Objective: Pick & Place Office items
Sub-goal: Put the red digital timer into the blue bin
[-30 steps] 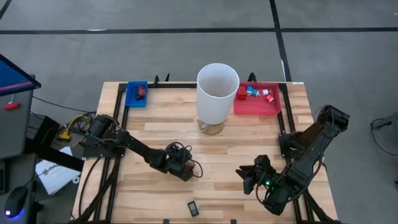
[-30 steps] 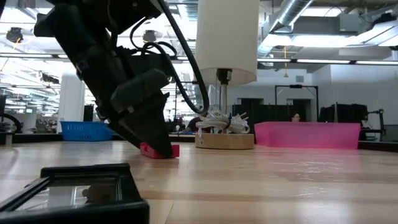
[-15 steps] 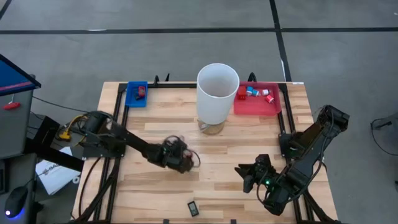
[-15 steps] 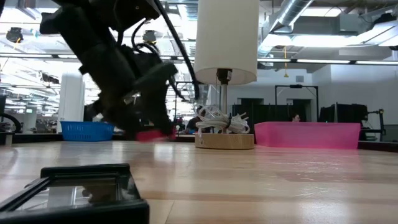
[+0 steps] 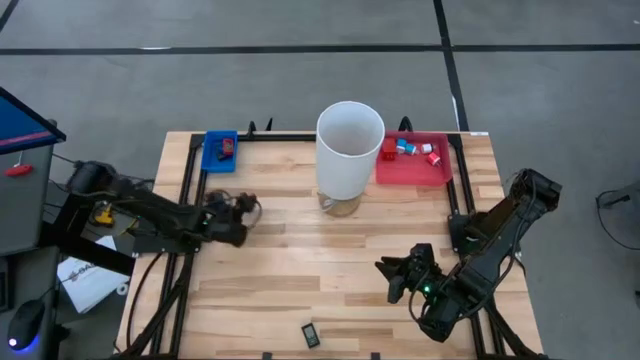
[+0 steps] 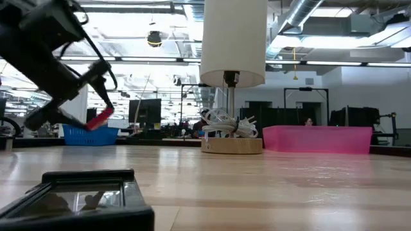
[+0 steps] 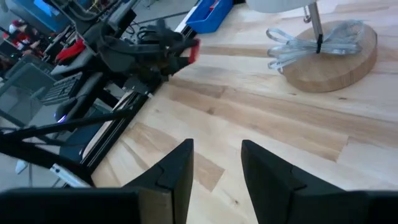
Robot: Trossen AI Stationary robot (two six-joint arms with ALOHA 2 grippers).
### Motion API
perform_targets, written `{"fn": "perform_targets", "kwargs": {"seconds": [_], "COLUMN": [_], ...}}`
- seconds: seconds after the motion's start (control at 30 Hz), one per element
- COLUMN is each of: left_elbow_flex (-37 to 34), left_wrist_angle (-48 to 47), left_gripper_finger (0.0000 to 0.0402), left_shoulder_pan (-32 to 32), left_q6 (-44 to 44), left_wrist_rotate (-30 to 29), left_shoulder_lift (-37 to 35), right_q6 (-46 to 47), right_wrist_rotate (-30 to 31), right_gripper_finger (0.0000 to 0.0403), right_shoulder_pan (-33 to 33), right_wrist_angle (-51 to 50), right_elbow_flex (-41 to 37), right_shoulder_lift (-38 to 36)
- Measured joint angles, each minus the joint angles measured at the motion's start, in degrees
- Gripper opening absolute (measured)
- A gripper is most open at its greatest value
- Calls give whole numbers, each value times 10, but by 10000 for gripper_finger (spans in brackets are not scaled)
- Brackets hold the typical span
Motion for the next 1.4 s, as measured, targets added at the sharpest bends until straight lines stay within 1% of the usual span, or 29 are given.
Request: {"fn": "perform_targets", "kwargs": {"seconds": [0.07,0.13,0.2,0.27,0.4,0.5,0.57,0.67,0.73,0.83,0.93,1.0,1.03,1.13,1.3,1.4], "left_elbow_flex": [-28,-47,-56,-58,-58,-58,-58,-58,-58,-58,-58,-58,-58,-58,-58,-58], "left_wrist_angle": [41,82,93,91,119,188,247,336,370,363,340,333,331,330,322,318], "left_gripper_finger": [283,295,308,309,287,283,290,315,326,324,307,296,292,291,323,332], "left_shoulder_pan": [23,48,81,123,219,289,335,407,458,537,608,639,649,663,663,663], "left_q6": [0,5,5,5,21,101,185,324,362,363,351,345,344,336,316,296], "left_wrist_rotate": [-38,-89,-132,-161,-178,-174,-148,-90,-52,11,107,157,172,189,201,203], "left_shoulder_lift": [-55,-106,-146,-177,-208,-210,-208,-205,-202,-201,-192,-180,-174,-159,-143,-142], "right_q6": [0,0,0,0,6,15,16,22,26,26,26,26,26,26,26,26], "right_wrist_rotate": [0,0,0,0,0,0,-3,-4,-4,-4,-5,-5,-5,-5,-5,-5], "right_gripper_finger": [128,128,128,128,128,128,128,128,128,128,128,128,128,128,128,128], "right_shoulder_pan": [-7,-14,-23,-30,-46,-56,-64,-75,-81,-89,-94,-98,-100,-103,-106,-106], "right_wrist_angle": [-1,-1,0,2,6,6,7,10,12,17,23,29,31,37,50,54], "right_elbow_flex": [0,0,0,0,0,0,0,0,0,0,0,0,0,0,0,0], "right_shoulder_lift": [0,0,0,0,0,0,0,0,0,0,0,0,0,0,0,0]}}
